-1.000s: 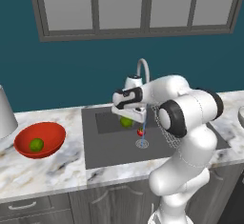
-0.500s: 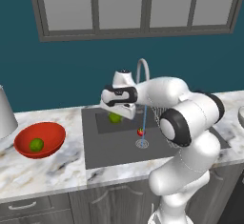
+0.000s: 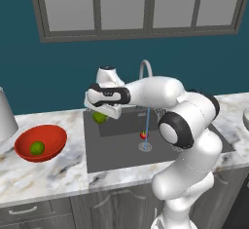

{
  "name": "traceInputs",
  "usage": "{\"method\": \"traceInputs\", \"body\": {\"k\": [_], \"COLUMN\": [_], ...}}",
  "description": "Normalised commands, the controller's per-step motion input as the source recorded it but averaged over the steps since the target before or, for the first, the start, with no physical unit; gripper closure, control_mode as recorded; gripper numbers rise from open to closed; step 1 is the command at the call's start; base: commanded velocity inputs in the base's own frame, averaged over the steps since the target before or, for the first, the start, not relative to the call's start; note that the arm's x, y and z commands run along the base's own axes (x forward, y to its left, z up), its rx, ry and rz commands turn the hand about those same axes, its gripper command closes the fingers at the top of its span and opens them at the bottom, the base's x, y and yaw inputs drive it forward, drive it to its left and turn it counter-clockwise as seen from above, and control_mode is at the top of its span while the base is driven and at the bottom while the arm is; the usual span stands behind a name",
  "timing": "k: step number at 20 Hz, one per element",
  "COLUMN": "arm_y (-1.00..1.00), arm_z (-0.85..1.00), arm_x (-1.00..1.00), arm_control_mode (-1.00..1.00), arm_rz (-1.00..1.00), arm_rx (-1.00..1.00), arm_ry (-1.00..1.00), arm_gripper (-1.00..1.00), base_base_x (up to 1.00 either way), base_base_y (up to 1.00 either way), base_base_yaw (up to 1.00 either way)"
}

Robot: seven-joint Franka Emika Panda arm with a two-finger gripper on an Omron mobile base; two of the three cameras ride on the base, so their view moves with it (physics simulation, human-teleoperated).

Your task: Pick the limes from the sink and place them in one bowl. Place the tomato in the other bowl. Then turn off the sink faucet.

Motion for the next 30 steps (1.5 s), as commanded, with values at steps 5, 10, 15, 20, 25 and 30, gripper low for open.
{"method": "traceInputs", "body": {"k": [5,10,15,20,25,30], "arm_y": [0.8,0.71,0.62,0.56,0.44,0.27], "arm_z": [0.01,0.05,0.04,0.0,0.0,-0.2], "arm_x": [0.0,-0.01,-0.09,-0.2,-0.13,0.0], "arm_control_mode": [-1.0,-1.0,-1.0,-1.0,-1.0,-1.0], "arm_rz": [0.0,0.0,0.0,0.0,0.0,0.0], "arm_rx": [0.0,0.0,0.0,0.0,0.0,0.0], "arm_ry": [0.0,0.01,0.0,0.0,0.0,0.0], "arm_gripper": [1.0,1.0,1.0,1.0,1.0,1.0], "base_base_x": [0.0,0.0,0.0,0.0,0.0,0.0], "base_base_y": [0.0,0.0,0.0,0.0,0.0,0.0], "base_base_yaw": [0.0,0.0,0.0,0.0,0.0,0.0]}}
